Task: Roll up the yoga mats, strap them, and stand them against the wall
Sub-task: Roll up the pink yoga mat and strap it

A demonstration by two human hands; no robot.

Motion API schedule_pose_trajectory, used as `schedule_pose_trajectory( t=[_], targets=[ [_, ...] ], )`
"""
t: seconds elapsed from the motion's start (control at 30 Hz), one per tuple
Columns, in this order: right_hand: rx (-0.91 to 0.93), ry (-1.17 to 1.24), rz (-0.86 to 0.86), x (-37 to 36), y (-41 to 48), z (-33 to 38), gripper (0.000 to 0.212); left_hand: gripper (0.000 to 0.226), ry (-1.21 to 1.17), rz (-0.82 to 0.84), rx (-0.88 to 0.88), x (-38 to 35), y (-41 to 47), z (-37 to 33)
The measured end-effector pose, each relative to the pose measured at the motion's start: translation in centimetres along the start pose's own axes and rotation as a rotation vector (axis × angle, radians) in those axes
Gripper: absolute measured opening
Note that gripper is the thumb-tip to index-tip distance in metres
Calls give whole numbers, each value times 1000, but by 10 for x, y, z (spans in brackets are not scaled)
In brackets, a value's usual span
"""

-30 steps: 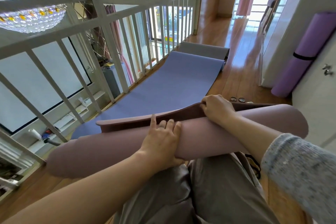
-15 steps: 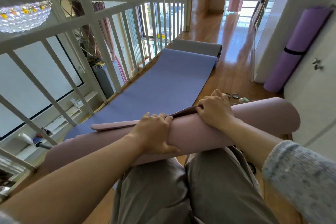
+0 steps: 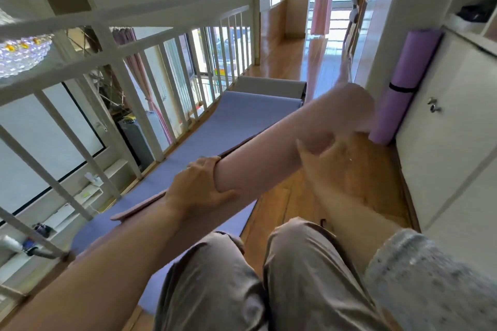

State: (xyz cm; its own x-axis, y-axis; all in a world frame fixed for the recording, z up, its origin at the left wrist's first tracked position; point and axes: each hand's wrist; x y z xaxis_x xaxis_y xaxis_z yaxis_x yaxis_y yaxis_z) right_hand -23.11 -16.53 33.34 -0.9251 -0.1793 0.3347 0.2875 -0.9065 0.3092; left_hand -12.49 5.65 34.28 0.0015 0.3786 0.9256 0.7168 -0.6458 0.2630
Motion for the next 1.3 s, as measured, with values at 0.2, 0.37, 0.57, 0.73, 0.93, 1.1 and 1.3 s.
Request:
schedule_pose_trajectory(
  t=[0.2,0.37,0.57,0.73,0.93,1.1,1.3],
  targets=[
    [-662,733,685,-4,29,57,84,97,-193,-168,-6,24,46,-26],
    [-489,695,576,10,56,85,71,129,-263,-37,41,43,88,-50],
    [-429,670,434,14,65,71,71,99,-554,277,123,64,126,-77],
    [-175,444,273,16,77,46,99,59,-747,318,202,45,135,-109],
    [-106,251,408,7,83,-8,92,72,-935,453,499,-24,139,-105],
    [-26,164,459,-22,84,-38,99,62,-1175,428,715,-62,143,-93],
    [33,43,569,-50,110,-63,103,74,-1209,467,775,-88,178,-80]
  ],
)
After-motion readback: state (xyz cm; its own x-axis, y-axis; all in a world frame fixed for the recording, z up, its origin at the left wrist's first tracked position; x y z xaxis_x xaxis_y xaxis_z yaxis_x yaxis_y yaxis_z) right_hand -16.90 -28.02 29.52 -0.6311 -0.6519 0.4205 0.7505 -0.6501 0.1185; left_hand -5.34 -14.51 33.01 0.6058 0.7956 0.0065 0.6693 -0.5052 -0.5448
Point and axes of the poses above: each hand's wrist, its own y-axis towards the middle knuckle, its own x-axis out of the back of the hand, z = x × y, and after that the axes turned 6 degrees about -z, right-handed
